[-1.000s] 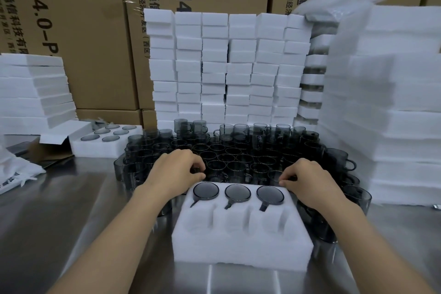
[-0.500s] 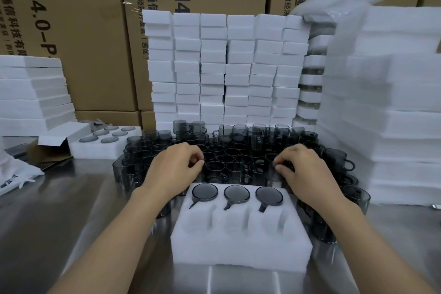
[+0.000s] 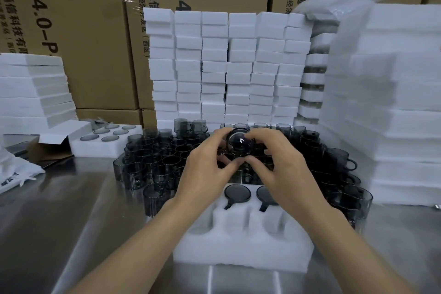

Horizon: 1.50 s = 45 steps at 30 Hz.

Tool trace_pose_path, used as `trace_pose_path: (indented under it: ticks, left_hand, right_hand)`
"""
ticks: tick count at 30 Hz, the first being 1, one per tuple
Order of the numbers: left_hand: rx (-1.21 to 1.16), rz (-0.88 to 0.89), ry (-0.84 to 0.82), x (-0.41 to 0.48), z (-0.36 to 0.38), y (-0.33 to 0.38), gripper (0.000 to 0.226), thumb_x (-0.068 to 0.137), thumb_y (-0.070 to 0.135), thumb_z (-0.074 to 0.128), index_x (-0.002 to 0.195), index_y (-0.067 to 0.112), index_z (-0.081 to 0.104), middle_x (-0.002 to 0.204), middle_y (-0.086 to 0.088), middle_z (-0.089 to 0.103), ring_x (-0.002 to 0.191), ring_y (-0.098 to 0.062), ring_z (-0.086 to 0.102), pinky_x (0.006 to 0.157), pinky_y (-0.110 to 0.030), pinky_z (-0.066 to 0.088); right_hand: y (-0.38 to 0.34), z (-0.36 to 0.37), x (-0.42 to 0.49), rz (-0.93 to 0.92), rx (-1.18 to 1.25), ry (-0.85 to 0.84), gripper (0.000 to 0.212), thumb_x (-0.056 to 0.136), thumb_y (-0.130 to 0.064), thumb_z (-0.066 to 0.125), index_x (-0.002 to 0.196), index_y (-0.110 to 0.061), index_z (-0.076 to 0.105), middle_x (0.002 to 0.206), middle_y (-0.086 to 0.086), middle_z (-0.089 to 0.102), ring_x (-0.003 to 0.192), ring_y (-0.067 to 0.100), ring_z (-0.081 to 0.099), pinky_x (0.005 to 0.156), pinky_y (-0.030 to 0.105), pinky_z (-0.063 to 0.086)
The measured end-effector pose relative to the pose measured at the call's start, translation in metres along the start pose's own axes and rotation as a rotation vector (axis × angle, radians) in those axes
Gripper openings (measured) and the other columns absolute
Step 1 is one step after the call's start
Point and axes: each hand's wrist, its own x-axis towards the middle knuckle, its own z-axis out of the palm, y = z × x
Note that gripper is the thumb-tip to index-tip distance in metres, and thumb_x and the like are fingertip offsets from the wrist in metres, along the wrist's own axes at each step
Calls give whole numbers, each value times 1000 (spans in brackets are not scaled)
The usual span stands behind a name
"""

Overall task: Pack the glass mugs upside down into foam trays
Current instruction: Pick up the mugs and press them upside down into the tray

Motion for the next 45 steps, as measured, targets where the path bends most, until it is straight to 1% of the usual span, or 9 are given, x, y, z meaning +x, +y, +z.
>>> trace_pose_path:
  ticks: [3, 8, 13, 22, 29, 33, 37, 42, 45]
  left_hand:
    - [39, 33, 51, 0, -1, 1, 60, 87, 28, 87, 132, 52, 56, 108, 23, 67, 84, -9, 72, 76, -29, 60]
    - [185, 76, 89, -2, 0, 7, 61, 86, 38, 85, 135, 50, 51, 110, 27, 63, 83, -4, 70, 75, -31, 60]
    - [161, 78, 92, -3, 0, 11, 63, 88, 38, 87, 138, 49, 49, 117, 24, 67, 83, -1, 72, 78, -35, 61]
    - [220, 164, 111, -3, 1, 12, 69, 91, 40, 84, 148, 44, 45, 129, 27, 50, 96, -1, 64, 77, -37, 61]
    - [177, 190, 85, -3, -2, 13, 73, 84, 24, 77, 150, 36, 48, 137, 22, 49, 88, 9, 57, 72, -22, 51]
    - [149, 221, 108, -2, -2, 16, 75, 80, 17, 80, 149, 29, 51, 140, 15, 49, 125, -9, 57, 95, -34, 57]
    - [242, 300, 194, -1, -5, 17, 65, 81, 20, 86, 141, 30, 63, 136, 8, 52, 122, -16, 57, 95, -30, 54]
    - [241, 341, 164, 1, -8, 14, 71, 90, 19, 84, 154, 33, 56, 144, 3, 47, 115, -15, 57, 90, -33, 58]
    - [144, 305, 79, 1, -6, 14, 80, 91, 10, 82, 160, 33, 49, 144, 9, 50, 117, -12, 59, 85, -34, 59]
  right_hand:
    - [-1, 5, -1, 72, 18, 4, 64, 99, -29, 74, 151, -47, 42, 140, -29, 53, 129, -5, 55, 101, 21, 51]
    - [2, 7, -1, 90, 10, 56, 67, 98, -30, 75, 155, -40, 41, 144, -24, 55, 135, 0, 53, 108, 27, 50]
    - [-1, 9, -2, 13, -77, 115, 67, 97, -19, 75, 156, -31, 44, 145, -15, 56, 137, 3, 50, 109, 5, 34]
    - [0, 8, -2, -1, -51, 155, 73, 100, -13, 72, 163, -25, 37, 146, -8, 57, 139, 6, 49, 116, 10, 29]
    - [-1, 9, -1, -7, -55, 207, 66, 90, -36, 83, 149, -28, 55, 125, -13, 55, 117, 4, 56, 103, 8, 38]
    - [-2, 12, -2, 38, 34, 262, 60, 82, -37, 90, 131, -34, 55, 118, -18, 55, 113, 6, 60, 94, 16, 47]
    - [-9, 14, -2, 132, 245, 295, 59, 78, -46, 91, 116, -52, 46, 116, -21, 63, 112, 8, 66, 87, 15, 51]
    - [-5, 8, 1, 44, 345, 170, 72, 87, -17, 81, 147, -41, 49, 134, -21, 56, 124, 15, 65, 92, 20, 59]
    - [0, 10, 0, 8, 318, 159, 70, 90, -9, 80, 148, -40, 54, 132, -18, 54, 122, 13, 67, 89, 20, 61]
